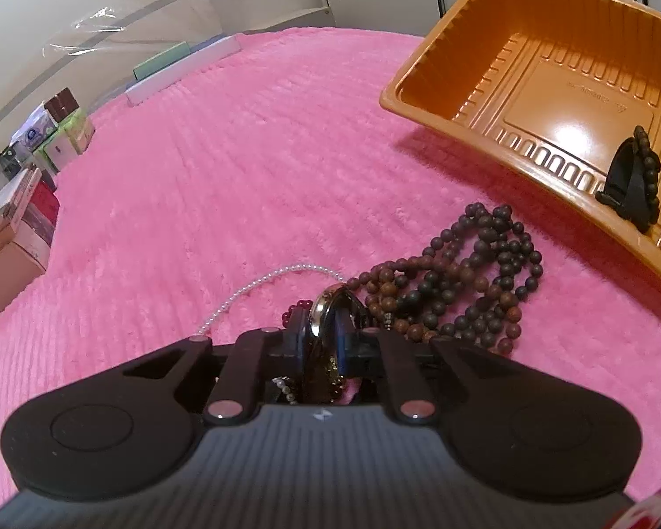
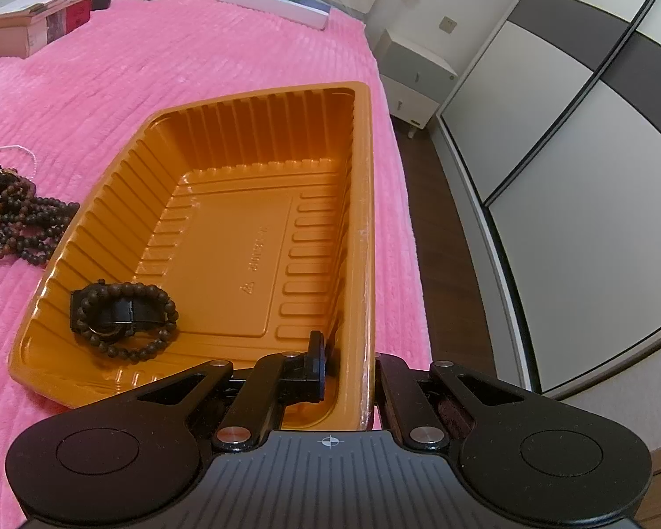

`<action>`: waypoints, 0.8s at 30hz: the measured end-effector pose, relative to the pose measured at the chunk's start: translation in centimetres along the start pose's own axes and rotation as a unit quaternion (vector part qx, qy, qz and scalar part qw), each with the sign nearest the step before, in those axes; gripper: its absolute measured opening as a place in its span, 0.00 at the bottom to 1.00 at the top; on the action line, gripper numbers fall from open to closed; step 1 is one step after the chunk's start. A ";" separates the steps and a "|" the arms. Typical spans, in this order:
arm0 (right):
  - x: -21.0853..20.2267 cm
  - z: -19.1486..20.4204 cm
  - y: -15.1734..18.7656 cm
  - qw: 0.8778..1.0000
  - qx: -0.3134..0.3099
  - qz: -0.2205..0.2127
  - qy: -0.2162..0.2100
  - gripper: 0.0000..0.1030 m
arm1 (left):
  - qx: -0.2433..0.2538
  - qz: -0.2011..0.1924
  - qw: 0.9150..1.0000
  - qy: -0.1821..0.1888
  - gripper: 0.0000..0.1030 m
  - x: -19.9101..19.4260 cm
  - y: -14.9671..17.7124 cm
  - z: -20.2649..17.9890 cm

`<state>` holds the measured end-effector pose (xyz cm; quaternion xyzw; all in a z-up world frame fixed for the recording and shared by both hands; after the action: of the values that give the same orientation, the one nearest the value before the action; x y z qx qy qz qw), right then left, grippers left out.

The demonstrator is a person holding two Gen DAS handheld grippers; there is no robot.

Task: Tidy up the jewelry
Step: 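Grasp the brown-strap watch with the left gripper and place it in the tray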

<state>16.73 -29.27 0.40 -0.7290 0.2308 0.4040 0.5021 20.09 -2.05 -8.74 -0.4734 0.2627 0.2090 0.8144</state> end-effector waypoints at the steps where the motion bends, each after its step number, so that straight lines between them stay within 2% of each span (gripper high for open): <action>1: 0.0 0.0 0.0 1.000 0.000 0.000 0.000 0.05 | -0.001 -0.003 1.000 -0.002 0.09 -0.3 0.0 0.2; 8: 0.0 0.1 0.0 1.000 0.000 -0.001 0.001 0.05 | -0.030 -0.027 0.999 -0.008 0.08 -3.7 -0.4 2.1; 15: -0.3 0.1 0.1 1.000 -0.001 -0.004 0.002 0.05 | -0.048 -0.058 0.997 -0.009 0.08 -6.9 -2.4 3.3; 20: -0.3 0.1 0.2 1.000 0.001 -0.005 0.001 0.05 | -0.053 -0.087 0.994 0.025 0.08 -8.8 -4.7 1.5; 24: -0.1 0.0 0.2 1.000 0.003 -0.004 -0.001 0.05 | -0.039 -0.096 0.993 0.058 0.08 -9.0 -6.5 -2.0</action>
<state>16.52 -29.37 0.42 -0.7277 0.2286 0.4021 0.5063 16.50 -7.64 0.34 -0.5390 0.2544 0.1121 0.7951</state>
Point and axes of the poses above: each gripper's, at about its wrist camera, not at the fingertips, and x roughly the way its jaws point, z to its left, y to its underside, the point moved 2 cm from there along x, roughly the way its jaws point, and after that the axes turned 13 degrees about -y, right-handed, at the moved point
